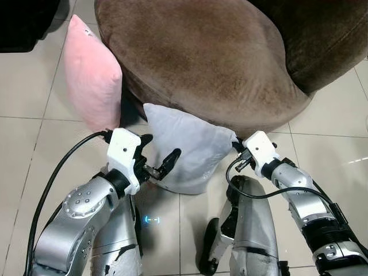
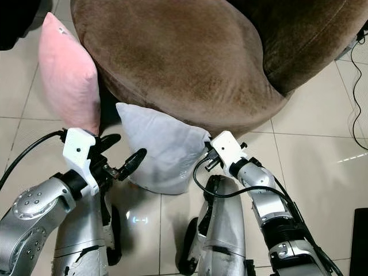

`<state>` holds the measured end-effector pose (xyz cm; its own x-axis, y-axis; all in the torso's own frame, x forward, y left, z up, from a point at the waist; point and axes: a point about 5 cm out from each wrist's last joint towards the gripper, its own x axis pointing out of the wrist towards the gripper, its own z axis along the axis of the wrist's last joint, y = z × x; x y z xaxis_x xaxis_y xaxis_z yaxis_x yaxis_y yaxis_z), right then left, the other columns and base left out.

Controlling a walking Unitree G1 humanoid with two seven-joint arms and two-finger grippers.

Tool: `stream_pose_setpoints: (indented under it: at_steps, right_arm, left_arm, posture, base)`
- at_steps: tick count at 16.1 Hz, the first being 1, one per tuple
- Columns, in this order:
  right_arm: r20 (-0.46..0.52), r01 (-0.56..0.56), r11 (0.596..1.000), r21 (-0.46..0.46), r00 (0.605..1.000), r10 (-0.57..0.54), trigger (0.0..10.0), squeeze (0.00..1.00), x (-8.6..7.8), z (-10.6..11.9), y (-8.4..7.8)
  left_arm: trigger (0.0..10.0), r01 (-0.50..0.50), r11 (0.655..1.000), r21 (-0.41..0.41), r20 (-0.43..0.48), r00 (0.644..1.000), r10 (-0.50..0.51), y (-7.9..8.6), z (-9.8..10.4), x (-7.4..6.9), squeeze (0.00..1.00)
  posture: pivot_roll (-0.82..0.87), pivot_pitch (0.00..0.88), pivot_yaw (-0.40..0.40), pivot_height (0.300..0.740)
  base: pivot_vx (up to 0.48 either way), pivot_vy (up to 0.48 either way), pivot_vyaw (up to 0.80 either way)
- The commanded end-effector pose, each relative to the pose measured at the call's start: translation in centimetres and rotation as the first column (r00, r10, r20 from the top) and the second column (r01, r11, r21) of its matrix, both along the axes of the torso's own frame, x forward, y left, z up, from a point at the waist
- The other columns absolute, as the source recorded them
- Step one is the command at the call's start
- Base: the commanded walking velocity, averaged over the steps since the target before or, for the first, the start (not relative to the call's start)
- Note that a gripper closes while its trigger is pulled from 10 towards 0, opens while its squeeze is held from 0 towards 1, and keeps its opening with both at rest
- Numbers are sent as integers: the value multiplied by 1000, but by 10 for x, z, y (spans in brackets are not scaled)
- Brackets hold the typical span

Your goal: Move the pillow to the sofa from floor

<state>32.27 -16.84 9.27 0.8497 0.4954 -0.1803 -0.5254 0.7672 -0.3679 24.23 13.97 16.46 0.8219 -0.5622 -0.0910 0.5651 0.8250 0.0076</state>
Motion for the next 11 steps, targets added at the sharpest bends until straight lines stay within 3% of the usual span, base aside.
stream_pose_setpoints:
  at_steps: [1, 9, 11]
  right_arm:
    - [-57, 40, 999, -1, 998, -40, 10000, 0, -7, -14, -7]
    - [-60, 55, 998, -13, 997, -56, 10000, 0, -7, -13, -11]
    - [-58, 50, 999, 8, 997, -50, 10000, 0, -7, -12, -10]
  left_arm:
    - [10000, 28, 1000, -1, -25, 999, -28, -5, -4, -5, 0]
    - [10000, 52, 999, -4, -35, 998, -52, -11, -4, -5, 0]
    - [10000, 55, 999, -2, -35, 998, -55, -12, -4, -5, 0]
  posture:
    - [181, 330, -163, 471]
    - [170, 337, -163, 471]
    - [168, 338, -162, 471]
  base:
    - [0, 0, 0]
    - [0, 0, 0]
    - [0, 0, -481]
